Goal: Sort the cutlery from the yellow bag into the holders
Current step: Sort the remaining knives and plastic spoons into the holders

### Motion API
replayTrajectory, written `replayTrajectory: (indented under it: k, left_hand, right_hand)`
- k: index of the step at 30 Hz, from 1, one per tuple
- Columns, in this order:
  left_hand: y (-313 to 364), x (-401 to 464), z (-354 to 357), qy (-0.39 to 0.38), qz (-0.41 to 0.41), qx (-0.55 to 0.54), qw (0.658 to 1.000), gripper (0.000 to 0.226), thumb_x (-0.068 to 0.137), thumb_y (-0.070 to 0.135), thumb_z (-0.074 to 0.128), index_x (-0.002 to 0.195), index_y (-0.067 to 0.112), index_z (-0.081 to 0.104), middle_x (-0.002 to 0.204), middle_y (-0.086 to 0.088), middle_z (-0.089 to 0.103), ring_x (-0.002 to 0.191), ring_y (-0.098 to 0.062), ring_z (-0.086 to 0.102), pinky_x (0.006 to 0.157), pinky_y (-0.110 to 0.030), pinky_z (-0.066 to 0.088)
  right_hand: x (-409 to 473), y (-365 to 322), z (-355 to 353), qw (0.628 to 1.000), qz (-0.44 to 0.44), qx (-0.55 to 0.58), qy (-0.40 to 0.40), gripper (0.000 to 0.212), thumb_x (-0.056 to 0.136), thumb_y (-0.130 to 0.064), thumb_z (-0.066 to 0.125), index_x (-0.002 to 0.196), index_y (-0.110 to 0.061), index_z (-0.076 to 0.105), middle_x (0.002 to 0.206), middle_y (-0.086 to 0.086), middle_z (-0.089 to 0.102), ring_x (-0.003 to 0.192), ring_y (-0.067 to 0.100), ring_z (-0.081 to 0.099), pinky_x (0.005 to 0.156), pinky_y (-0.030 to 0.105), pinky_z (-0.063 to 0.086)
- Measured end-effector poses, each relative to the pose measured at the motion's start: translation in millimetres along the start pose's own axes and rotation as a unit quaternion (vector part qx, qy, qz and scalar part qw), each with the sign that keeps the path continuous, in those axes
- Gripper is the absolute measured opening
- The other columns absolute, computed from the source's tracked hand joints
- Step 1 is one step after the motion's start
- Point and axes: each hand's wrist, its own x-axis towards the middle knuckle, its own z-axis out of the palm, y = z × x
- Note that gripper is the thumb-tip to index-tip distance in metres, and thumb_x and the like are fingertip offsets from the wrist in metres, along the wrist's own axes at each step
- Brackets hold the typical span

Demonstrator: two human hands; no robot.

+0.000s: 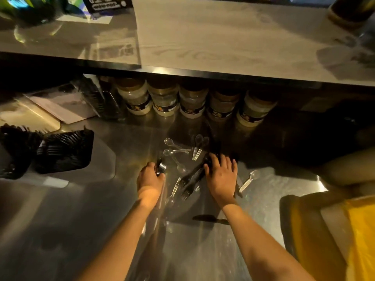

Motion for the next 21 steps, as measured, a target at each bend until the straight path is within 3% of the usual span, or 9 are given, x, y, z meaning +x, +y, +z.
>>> replayTrajectory:
  k: [3,5,7,11,13,15,17,18,21]
  left_hand:
    - [-1,-8,-4,0.010,0.028,0.057,0.998,0.022,0.094,0.011,0.059,0.114,0.005,0.064,0.115,-0.017,0.067,0.112,-0.035,0.061,0.094,-0.039,0.044]
    - [0,-12,-8,0.013,0.029,0.071,0.997,0.024,0.098,0.011,0.053,0.118,0.001,0.061,0.120,-0.020,0.063,0.117,-0.036,0.058,0.096,-0.039,0.041]
    - [3,-14,-12,0.020,0.032,0.070,0.997,0.030,0.101,0.014,0.049,0.125,-0.001,0.057,0.125,-0.023,0.061,0.119,-0.039,0.056,0.097,-0.042,0.042]
    - [21,-30,-23,0.001,0.043,0.071,0.997,0.034,0.105,0.022,0.042,0.133,0.003,0.048,0.125,-0.020,0.062,0.115,-0.038,0.060,0.087,-0.041,0.045]
    - [32,-46,-24,-0.016,0.099,0.085,0.991,0.038,0.106,0.026,0.042,0.137,0.005,0.045,0.126,-0.018,0.062,0.115,-0.035,0.060,0.087,-0.038,0.044]
    - [40,-61,-17,-0.054,0.152,0.099,0.982,0.049,0.104,0.036,0.044,0.144,0.008,0.040,0.131,-0.016,0.059,0.118,-0.032,0.059,0.091,-0.037,0.046]
    - [50,-68,-3,-0.128,0.136,0.107,0.976,0.064,0.099,0.049,0.051,0.149,0.014,0.034,0.138,-0.013,0.054,0.124,-0.031,0.055,0.095,-0.039,0.046]
    - [56,-70,4,-0.167,0.113,0.111,0.973,0.072,0.094,0.055,0.056,0.150,0.016,0.033,0.140,-0.012,0.052,0.127,-0.031,0.053,0.099,-0.041,0.046]
    - [67,-71,21,-0.217,0.097,0.162,0.958,0.076,0.085,0.049,0.072,0.145,0.014,0.039,0.141,-0.011,0.052,0.130,-0.031,0.050,0.102,-0.041,0.044]
  right_hand:
    - [-31,4,5,0.999,-0.017,0.031,0.011,0.044,0.099,-0.047,0.051,0.132,-0.021,0.064,0.139,0.013,0.059,0.137,0.031,0.049,0.120,0.049,0.027]
    - [-42,1,-1,0.998,-0.001,0.060,-0.006,0.049,0.099,-0.050,0.042,0.131,-0.021,0.065,0.140,0.011,0.059,0.138,0.028,0.047,0.122,0.044,0.021]
    - [-45,-1,-10,0.992,0.038,0.113,-0.041,0.042,0.102,-0.043,0.047,0.131,-0.019,0.066,0.141,0.012,0.058,0.140,0.027,0.044,0.123,0.037,0.014]
    - [-52,3,-26,0.959,0.115,0.256,-0.037,0.025,0.099,-0.013,0.058,0.121,-0.016,0.071,0.127,0.009,0.060,0.122,0.027,0.055,0.108,0.022,0.034]
    - [-58,7,-36,0.941,0.126,0.312,-0.020,0.033,0.097,-0.001,0.053,0.111,-0.026,0.070,0.118,0.002,0.062,0.108,0.018,0.059,0.099,0.021,0.042]
    - [-62,12,-47,0.899,0.170,0.403,-0.009,0.049,0.095,0.009,0.045,0.104,-0.036,0.063,0.113,-0.003,0.065,0.094,0.010,0.062,0.088,0.026,0.053]
    - [-63,19,-57,0.848,0.207,0.487,-0.001,0.061,0.095,0.012,0.046,0.116,-0.044,0.058,0.119,-0.005,0.066,0.097,0.009,0.065,0.079,0.024,0.057]
    - [-62,24,-59,0.837,0.214,0.504,0.003,0.066,0.095,0.009,0.050,0.127,-0.048,0.051,0.124,-0.007,0.065,0.104,0.009,0.065,0.084,0.026,0.056]
    - [-60,43,-57,0.875,0.258,0.409,0.007,0.065,0.098,-0.007,0.057,0.149,-0.040,0.033,0.128,-0.008,0.057,0.111,0.015,0.061,0.095,0.037,0.052]
